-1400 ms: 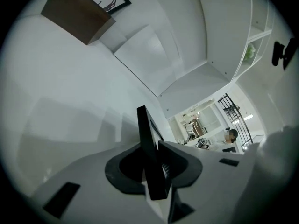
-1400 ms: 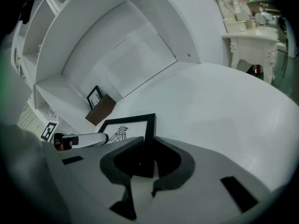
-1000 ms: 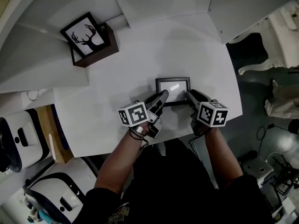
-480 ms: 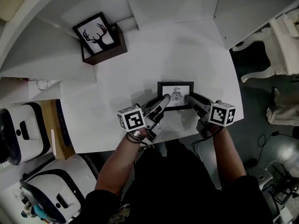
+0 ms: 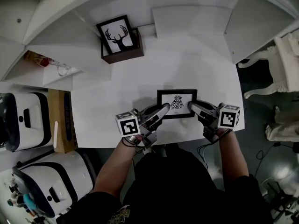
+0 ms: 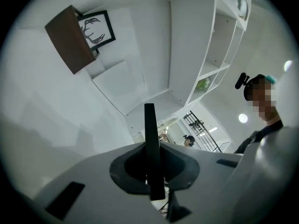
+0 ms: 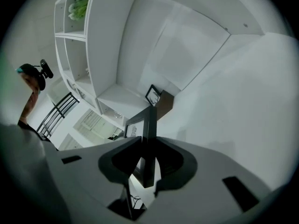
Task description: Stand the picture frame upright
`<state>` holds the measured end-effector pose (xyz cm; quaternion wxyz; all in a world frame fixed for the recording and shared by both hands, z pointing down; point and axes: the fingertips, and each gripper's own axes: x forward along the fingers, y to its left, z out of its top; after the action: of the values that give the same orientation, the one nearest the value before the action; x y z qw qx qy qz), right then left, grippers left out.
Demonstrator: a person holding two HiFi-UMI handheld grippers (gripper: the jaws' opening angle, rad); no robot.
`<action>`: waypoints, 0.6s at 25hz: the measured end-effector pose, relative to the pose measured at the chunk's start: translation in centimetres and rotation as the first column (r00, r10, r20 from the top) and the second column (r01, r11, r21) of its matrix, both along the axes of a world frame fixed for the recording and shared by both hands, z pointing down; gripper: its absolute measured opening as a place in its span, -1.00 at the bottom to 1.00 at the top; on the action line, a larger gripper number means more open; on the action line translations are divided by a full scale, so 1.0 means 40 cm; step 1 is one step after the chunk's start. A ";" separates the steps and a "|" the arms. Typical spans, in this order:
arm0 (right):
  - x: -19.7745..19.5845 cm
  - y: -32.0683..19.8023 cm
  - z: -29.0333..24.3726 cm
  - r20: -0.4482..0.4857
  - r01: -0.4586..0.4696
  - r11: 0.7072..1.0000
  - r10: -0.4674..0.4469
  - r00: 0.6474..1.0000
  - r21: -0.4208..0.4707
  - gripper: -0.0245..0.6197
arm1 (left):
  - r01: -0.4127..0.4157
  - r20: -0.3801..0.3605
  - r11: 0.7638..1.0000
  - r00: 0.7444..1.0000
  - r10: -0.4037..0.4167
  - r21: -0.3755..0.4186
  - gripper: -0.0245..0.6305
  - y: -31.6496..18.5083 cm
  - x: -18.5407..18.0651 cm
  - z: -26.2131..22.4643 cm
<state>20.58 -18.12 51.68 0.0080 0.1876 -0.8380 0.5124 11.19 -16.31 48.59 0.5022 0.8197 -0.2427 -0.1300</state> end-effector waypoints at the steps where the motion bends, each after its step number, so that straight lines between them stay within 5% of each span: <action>1: -0.015 0.001 -0.015 0.006 0.019 1.000 -0.019 1.000 0.015 -0.65 | 0.001 0.011 1.000 1.000 -0.001 0.010 -0.83 0.008 -0.013 -0.008; 7: -0.100 0.010 -0.108 -0.010 0.150 0.982 -0.150 0.989 0.112 -0.67 | 0.036 0.069 0.997 0.997 -0.040 0.063 -0.82 0.051 -0.087 -0.063; 15: -0.258 0.040 -0.166 -0.037 0.334 0.920 -0.334 0.942 0.205 -0.69 | 0.092 0.201 0.987 0.973 -0.117 0.130 -0.75 0.092 -0.232 -0.104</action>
<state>10.28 -16.51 45.03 0.0760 0.0422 -0.9067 0.4128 1.92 -12.61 44.43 0.4165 0.8434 -0.3287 -0.0843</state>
